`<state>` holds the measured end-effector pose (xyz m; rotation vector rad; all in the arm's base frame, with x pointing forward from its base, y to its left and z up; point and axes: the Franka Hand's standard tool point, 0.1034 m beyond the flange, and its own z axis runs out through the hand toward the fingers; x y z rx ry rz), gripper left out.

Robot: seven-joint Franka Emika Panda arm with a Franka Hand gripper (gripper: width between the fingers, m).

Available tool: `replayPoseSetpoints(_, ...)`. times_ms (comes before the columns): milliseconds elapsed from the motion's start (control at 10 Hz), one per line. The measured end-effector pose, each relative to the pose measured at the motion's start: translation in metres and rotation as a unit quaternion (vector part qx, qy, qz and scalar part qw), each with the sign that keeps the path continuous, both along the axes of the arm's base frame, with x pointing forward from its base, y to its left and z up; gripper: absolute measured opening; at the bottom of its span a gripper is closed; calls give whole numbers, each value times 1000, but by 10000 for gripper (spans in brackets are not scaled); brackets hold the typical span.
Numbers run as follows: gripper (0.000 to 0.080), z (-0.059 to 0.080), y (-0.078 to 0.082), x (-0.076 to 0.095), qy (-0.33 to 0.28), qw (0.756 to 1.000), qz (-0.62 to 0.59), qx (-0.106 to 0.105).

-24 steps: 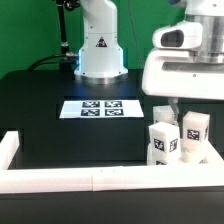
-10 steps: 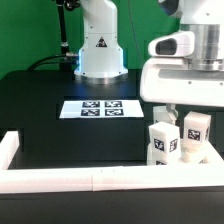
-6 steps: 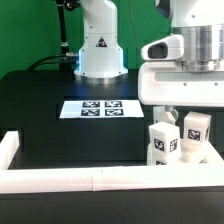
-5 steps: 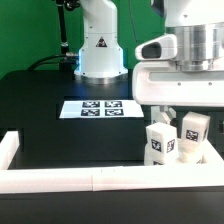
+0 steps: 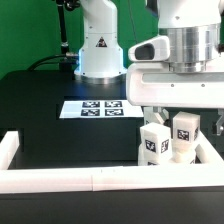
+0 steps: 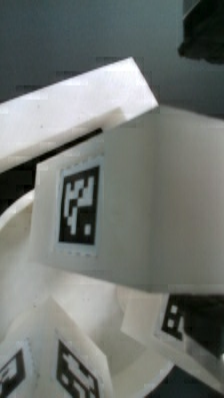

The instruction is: Assemble stool

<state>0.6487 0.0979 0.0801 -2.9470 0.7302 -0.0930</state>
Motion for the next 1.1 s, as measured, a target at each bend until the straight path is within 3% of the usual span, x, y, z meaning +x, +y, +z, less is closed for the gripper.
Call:
replayPoseSetpoints(500,649,-7,12,-11,17,999,-35,5)
replayPoseSetpoints(900,649,-7,10,-11,23,999,-46,6)
replayPoseSetpoints(1100,399,-7,10,-11,24,998,-53,7)
